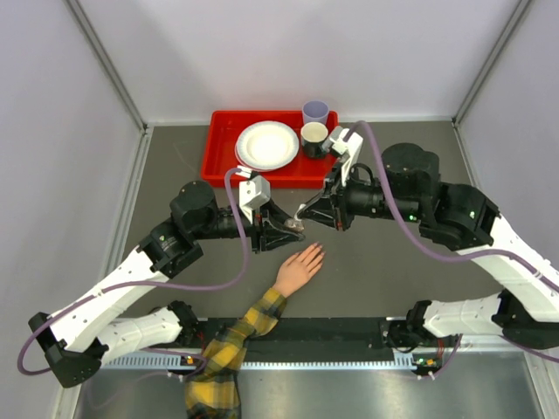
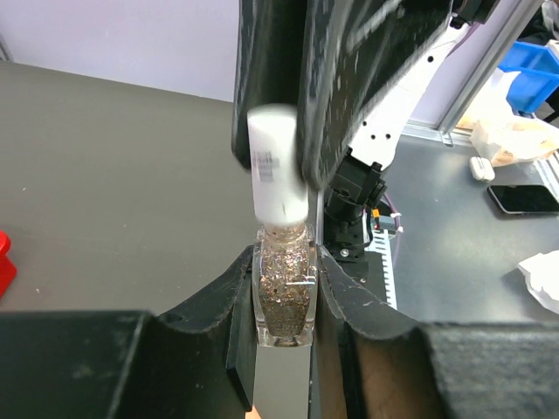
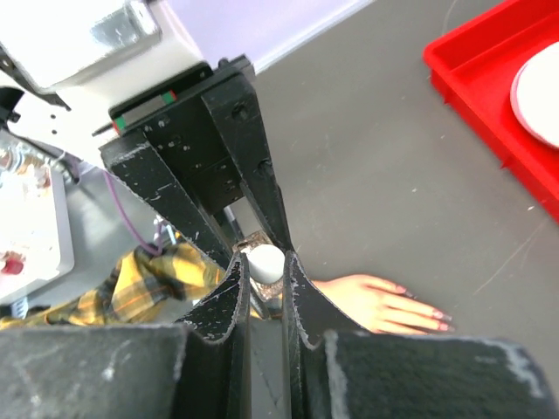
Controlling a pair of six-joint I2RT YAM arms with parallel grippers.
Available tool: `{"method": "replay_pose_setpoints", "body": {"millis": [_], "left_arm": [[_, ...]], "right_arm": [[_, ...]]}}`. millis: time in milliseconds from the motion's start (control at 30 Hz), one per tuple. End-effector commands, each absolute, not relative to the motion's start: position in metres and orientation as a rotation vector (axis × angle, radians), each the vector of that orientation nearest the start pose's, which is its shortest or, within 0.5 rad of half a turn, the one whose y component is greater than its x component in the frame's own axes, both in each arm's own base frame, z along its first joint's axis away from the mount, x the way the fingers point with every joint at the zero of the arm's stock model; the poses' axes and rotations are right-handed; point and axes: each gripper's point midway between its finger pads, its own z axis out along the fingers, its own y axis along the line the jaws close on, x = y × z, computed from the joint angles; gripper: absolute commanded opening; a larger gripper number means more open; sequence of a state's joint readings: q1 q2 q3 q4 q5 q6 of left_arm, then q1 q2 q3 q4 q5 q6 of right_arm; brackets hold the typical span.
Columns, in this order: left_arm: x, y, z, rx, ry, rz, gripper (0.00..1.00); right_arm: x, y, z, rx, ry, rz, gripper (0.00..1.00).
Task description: Paint the nails
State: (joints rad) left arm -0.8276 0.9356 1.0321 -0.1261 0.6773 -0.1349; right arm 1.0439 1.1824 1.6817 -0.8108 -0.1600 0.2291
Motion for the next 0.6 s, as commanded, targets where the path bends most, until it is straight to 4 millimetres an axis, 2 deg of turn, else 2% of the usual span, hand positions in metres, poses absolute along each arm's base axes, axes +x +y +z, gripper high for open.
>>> {"method": "replay_pose_setpoints", "body": {"millis": [0, 267, 567], "left_arm": [[0.125, -0.302, 0.376, 1.085, 1.297, -1.235, 0.00], [0.135, -0.301, 0.365, 1.063, 1.344, -1.183, 0.00], [0.145, -0.301, 0.353, 1.047, 1.373, -1.131, 0.00]], "right_arm": [[0.140, 0.289, 0.444, -0.825, 1.677, 0.982, 0.00], [0.142, 0.278, 0.460, -0.772, 1.613, 0.965, 0.00], [0.147, 0.268, 0.467, -0.702, 1.604, 0.941, 0.00]]}}
